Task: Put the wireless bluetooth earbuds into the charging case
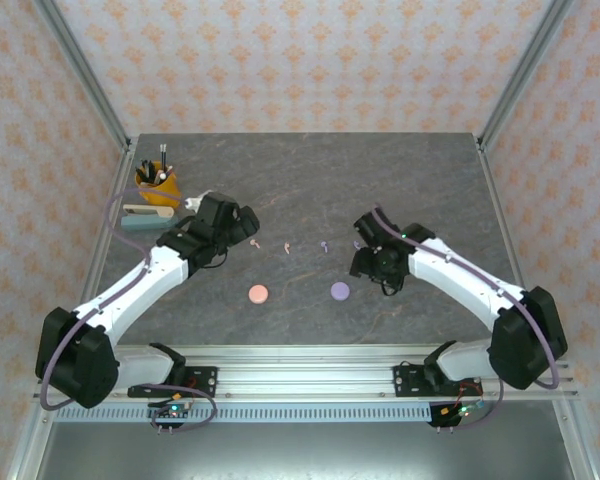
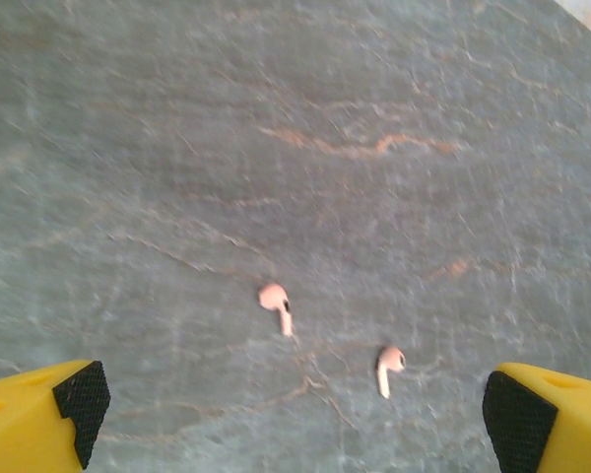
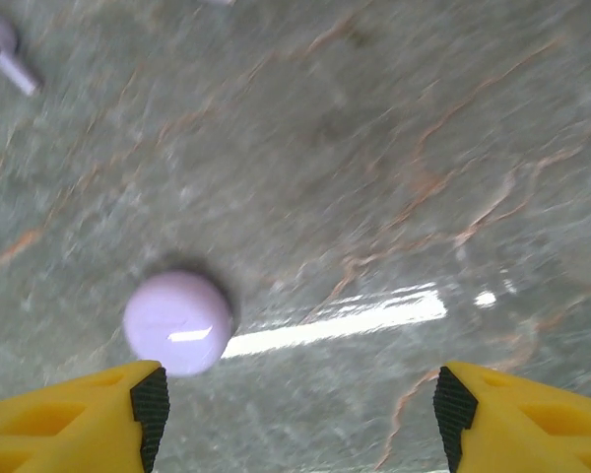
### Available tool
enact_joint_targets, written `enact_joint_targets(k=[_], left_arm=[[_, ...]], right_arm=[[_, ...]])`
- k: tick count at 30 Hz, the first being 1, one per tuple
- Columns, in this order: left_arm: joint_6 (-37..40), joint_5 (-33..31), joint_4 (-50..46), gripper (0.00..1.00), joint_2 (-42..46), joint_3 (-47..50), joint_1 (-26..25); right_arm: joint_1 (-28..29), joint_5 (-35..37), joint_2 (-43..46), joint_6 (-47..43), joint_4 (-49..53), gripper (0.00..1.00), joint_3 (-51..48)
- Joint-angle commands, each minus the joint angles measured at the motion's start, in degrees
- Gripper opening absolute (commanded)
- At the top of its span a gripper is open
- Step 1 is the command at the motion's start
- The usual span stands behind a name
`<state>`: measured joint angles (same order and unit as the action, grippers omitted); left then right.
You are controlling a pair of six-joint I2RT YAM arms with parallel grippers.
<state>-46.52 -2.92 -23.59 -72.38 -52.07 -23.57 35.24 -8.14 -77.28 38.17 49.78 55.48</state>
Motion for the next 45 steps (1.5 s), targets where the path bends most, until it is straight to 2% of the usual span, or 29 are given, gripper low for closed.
enact_joint_targets(k=[1, 6, 13, 24, 28, 32, 37, 45], left_arm=[[-5.1, -1.1, -1.2, 1.0, -2.5, -1.8, -1.4], [-5.9, 0.7, -0.3, 1.0, -5.9, -2.9, -3.2], [-6.3, 2.1, 0.8, 1.0, -7.2, -4.1, -4.4], [-7.3, 4.1, 1.4, 1.0, -6.3, -4.8, -4.6], [-9.7, 1.8, 1.3, 1.0, -4.9, -4.0, -4.9], [-11.7, 2.1, 5.8, 1.0, -2.3, -0.5, -4.8], [-8.4, 4.8, -2.2, 1.0, -4.5, -6.8, -4.9], [-9.6, 13.9, 1.2, 1.0, -8.7, -8.2, -4.9]], right_arm=[[4.0, 1.7, -3.3, 5.9, 2.1, 0.73, 0.9], [8.1, 2.3, -10.6, 6.2, 2.4, 0.74, 5.1], [9.8, 2.9, -18.5, 5.7, 2.1, 0.75, 10.6], [9.7, 1.3, -22.7, 4.9, -1.2, 0.75, 9.9], [9.8, 1.0, -23.0, 4.9, -2.3, 0.75, 9.1], [9.8, 0.9, -23.4, 4.9, -2.7, 0.75, 9.1], [9.8, 0.7, -23.9, 4.8, -3.0, 0.75, 8.9], [9.8, 0.3, -24.8, 5.1, -4.1, 0.74, 8.2]])
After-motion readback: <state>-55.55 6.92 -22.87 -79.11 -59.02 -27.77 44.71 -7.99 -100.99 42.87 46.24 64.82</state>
